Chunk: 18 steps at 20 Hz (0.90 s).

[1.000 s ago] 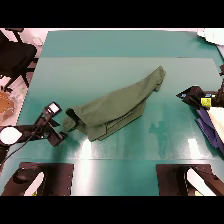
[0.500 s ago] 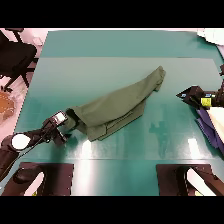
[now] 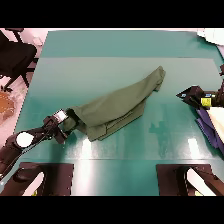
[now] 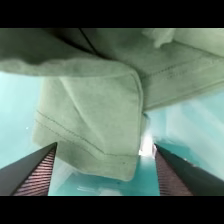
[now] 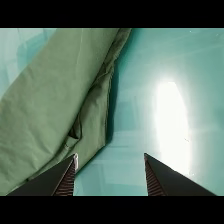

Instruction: Fold the shirts.

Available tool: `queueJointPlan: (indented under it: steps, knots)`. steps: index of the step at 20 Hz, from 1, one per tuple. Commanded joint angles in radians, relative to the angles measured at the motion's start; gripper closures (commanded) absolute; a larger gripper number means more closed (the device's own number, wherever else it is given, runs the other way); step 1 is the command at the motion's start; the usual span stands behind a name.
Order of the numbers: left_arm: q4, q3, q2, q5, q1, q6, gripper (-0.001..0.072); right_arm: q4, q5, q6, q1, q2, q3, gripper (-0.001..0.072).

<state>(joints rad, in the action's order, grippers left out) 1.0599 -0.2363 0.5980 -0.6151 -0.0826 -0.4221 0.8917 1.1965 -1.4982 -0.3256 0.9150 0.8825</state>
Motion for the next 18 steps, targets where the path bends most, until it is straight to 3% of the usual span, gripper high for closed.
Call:
queueJointPlan:
  steps: [1,2,4,5,7,8,14,18]
  knots:
    - [-0.006,0.001,0.016,0.017,0.0,0.022,-0.0003,0.0,-0.001,0.0,0.0,0.0,0.0,0.0235]
    - [-0.006,0.001,0.016,0.019,0.0,0.022,0.0002,0.0,0.0,0.0,0.0,0.0,0.0,0.0235]
    - [-0.006,0.001,0.016,0.025,0.0,0.024,0.0348,0.0,-0.002,0.0,0.0,0.0,0.0,0.0234]
    - [-0.006,0.001,0.016,0.025,0.0,0.024,0.0359,0.0,-0.002,0.0,0.0,0.0,0.0,0.0235]
    - [-0.008,0.0,0.016,0.024,0.0,0.04,0.0602,0.0,-0.001,0.0,0.0,0.0,0.0,0.0235]
    - [-0.012,0.0,0.016,0.024,0.0,0.039,0.0685,0.0,-0.001,0.0,0.0,0.0,0.0,0.0235]
    - [-0.028,-0.131,0.016,0.029,0.0,0.038,0.0685,-0.003,0.021,-0.005,0.014,0.007,-0.001,0.0235]
    - [-0.029,-0.206,0.016,0.031,0.0,0.038,0.0685,-0.069,0.018,-0.019,0.153,0.106,-0.001,0.0224]
